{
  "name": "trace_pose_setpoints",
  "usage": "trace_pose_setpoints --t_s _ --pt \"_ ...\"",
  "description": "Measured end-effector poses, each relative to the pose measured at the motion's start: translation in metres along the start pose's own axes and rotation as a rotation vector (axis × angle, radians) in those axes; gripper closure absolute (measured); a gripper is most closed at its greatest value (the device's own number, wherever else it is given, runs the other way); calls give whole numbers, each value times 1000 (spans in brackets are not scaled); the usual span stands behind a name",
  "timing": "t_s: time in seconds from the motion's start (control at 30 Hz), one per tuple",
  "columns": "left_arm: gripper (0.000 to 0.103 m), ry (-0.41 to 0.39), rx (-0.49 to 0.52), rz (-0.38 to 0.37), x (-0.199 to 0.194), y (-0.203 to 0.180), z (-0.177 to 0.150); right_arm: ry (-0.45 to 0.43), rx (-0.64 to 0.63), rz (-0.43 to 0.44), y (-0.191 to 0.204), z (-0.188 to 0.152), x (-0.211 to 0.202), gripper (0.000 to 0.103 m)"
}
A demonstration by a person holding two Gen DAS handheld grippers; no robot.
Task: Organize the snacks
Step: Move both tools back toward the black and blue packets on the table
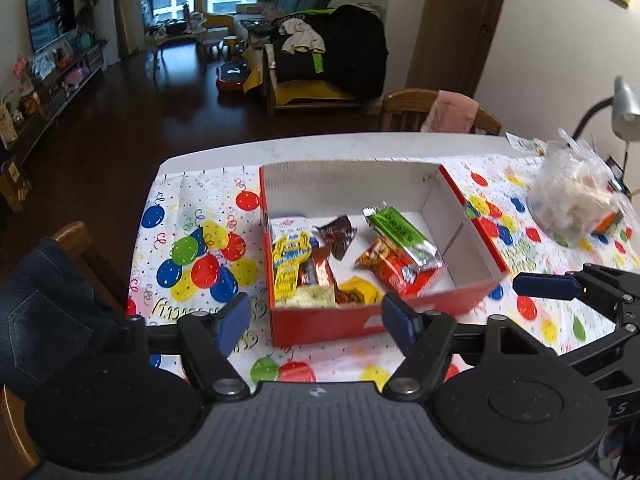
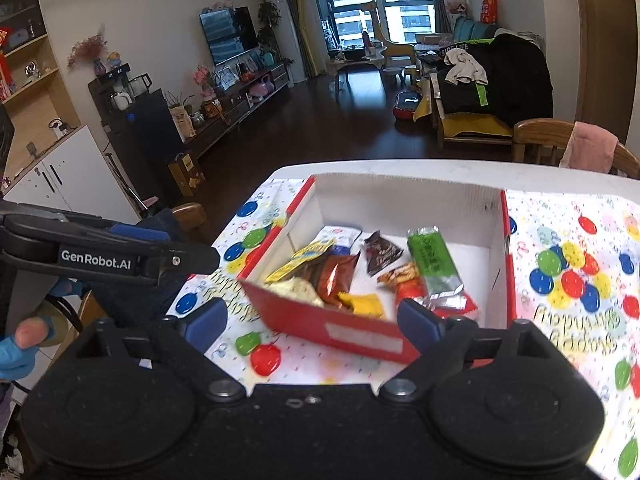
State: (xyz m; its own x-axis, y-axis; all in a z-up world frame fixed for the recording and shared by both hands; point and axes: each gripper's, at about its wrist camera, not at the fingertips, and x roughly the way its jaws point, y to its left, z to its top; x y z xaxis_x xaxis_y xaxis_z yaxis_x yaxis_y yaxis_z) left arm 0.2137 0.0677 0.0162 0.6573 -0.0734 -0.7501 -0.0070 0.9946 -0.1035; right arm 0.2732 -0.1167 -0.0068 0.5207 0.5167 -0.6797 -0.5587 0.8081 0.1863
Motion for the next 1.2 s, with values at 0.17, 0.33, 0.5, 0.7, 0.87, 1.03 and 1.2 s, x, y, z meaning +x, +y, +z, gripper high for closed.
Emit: trace_pose_setpoints --t_s 0.17,0.33,0.5,0.7,0.87,1.03,1.2 --pt "27 10 39 -20 -6 3 -25 -10 -1 11 9 -26 -14 3" --pt "25 2 67 -36 -8 6 -51 5 -5 20 17 -56 -22 1" --pt "22 24 105 -61 -5 5 -74 69 -30 15 28 -87 -22 1" --pt "22 94 149 -82 9 4 -100 150 -84 18 40 -124 -18 1" --pt "22 148 188 -76 19 1 -118 215 -158 -16 49 -153 -8 5" --pt "22 180 189 -86 25 3 -130 289 -231 -18 53 -176 2 18" --pt "22 203 194 -91 29 4 -138 352 -296 21 60 -192 8 33"
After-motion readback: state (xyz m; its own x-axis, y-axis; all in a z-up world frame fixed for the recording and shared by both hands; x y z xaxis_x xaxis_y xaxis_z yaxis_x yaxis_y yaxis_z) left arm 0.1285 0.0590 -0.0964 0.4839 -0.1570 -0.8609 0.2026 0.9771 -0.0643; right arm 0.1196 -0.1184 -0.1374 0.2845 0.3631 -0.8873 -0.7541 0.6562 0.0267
